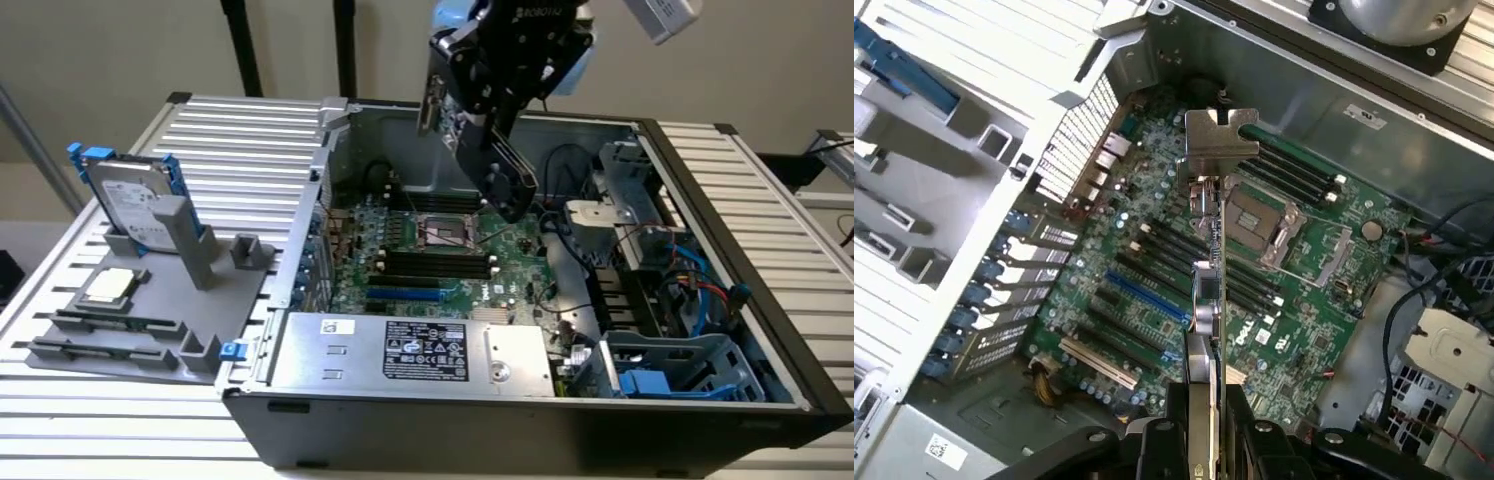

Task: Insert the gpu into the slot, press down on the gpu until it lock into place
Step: 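Insert the gpu into the slot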

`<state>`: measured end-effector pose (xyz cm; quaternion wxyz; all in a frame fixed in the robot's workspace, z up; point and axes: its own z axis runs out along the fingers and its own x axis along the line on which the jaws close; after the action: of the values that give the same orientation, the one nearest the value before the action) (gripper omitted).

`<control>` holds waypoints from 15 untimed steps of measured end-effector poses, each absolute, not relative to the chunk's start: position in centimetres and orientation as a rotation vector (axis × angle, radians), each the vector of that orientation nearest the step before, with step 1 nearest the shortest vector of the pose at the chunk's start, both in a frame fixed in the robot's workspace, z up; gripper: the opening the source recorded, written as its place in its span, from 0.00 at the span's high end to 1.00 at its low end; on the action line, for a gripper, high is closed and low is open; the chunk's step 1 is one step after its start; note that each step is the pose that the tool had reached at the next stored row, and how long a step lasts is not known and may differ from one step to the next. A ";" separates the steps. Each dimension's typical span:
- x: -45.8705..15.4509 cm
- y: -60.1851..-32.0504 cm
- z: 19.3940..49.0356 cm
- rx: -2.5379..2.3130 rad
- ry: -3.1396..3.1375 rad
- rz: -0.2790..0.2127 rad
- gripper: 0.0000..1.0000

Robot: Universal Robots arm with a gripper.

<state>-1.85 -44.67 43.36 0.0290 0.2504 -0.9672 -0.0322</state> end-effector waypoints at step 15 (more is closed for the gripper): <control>-1.9 -44.7 43.1 1.168 -2.844 -0.086 0.74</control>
<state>-1.85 -44.67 43.12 0.0331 0.3797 -0.9241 -0.0279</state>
